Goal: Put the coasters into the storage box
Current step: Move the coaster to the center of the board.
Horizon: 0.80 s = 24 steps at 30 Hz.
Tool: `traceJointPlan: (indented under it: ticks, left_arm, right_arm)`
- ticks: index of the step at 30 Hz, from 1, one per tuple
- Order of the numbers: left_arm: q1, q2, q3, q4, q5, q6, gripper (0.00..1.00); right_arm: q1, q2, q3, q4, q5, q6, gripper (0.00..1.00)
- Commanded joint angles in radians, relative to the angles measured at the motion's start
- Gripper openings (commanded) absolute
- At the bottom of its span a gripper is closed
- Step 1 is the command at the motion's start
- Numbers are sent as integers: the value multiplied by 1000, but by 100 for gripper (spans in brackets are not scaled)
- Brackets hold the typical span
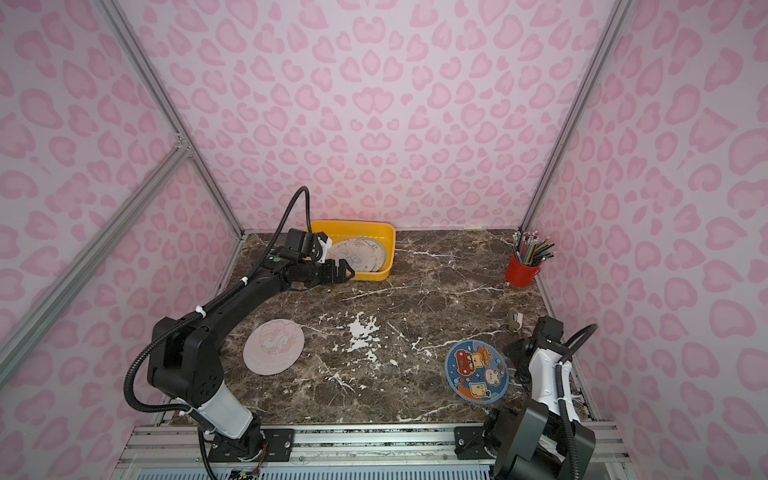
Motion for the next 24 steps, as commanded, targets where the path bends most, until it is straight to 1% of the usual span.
traceJointPlan:
  ticks: [1,10,13,17,24]
  left_arm:
    - [-3,-14,-7,2,6,-1,100]
    - [-3,-14,-12,5,4,-3,100]
    - [-4,-12,-12,6,7,-5,100]
    - [-5,-16,-22,18,10,-13,100]
    - [-9,-25,-54,35,11,-24,100]
  right_arm:
    - [-3,13,-21,5,-58,-14,99]
    - [-1,-3,-66,-15,-144,-6,99]
    - [22,-20,-81,-36,-169,0,99]
    - [105,-51,-115,-48,-220,39,99]
    - [319,-100,-161,-14,-281,201,99]
